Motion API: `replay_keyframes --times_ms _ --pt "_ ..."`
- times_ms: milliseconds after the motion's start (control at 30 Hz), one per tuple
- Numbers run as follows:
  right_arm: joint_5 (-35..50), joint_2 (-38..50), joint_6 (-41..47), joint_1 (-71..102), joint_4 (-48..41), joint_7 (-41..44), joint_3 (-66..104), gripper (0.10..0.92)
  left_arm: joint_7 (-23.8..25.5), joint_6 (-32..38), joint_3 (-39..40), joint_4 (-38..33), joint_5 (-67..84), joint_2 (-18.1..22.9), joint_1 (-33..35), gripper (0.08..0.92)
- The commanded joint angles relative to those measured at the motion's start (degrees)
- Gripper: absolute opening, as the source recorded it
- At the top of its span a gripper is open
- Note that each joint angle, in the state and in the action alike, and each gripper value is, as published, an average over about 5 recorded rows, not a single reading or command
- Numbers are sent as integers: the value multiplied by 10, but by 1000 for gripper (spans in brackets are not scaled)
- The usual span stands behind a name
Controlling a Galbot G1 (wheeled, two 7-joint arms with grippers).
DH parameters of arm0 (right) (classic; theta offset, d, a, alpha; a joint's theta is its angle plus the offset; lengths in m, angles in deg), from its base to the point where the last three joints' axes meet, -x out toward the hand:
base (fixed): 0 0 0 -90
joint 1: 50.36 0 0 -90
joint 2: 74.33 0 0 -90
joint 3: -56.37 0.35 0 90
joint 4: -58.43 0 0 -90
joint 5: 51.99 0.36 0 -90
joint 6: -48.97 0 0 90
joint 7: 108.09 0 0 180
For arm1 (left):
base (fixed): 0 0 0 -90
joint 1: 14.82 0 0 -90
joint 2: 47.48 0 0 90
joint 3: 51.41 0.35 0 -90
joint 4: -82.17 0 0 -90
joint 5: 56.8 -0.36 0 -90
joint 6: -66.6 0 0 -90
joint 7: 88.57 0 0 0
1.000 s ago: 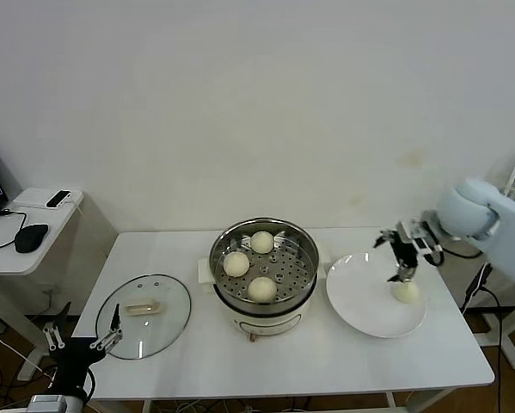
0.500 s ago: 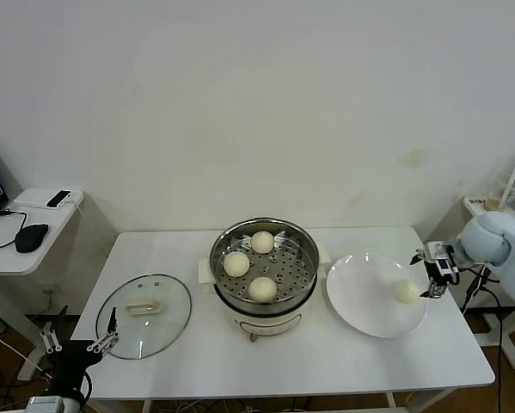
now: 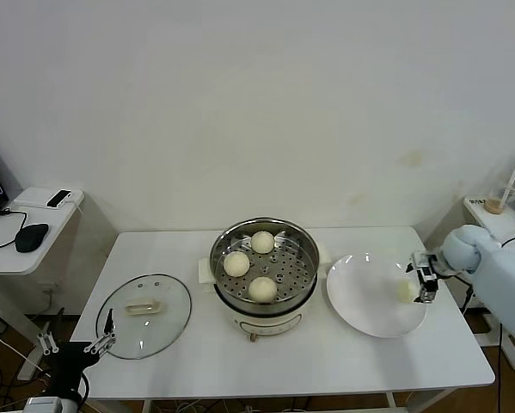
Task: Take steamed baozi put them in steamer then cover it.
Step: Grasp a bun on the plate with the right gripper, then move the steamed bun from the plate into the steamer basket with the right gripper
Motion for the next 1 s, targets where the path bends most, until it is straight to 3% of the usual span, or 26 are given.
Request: replay_keyframes --times_ms 33,300,667,1000 --pt "-36 -57 -6 10 -68 -8 13 823 0 0 0 2 0 0 0 823" --pt "-48 -57 3 9 -66 1 12 813 0 0 0 4 0 2 -1 823" --pt "-42 -44 8 0 -49 21 10 699 -1 1 -1 3 0 2 0 823" --pt "43 19 39 -85 44 47 -65 679 -1 0 -4 -2 1 1 1 823"
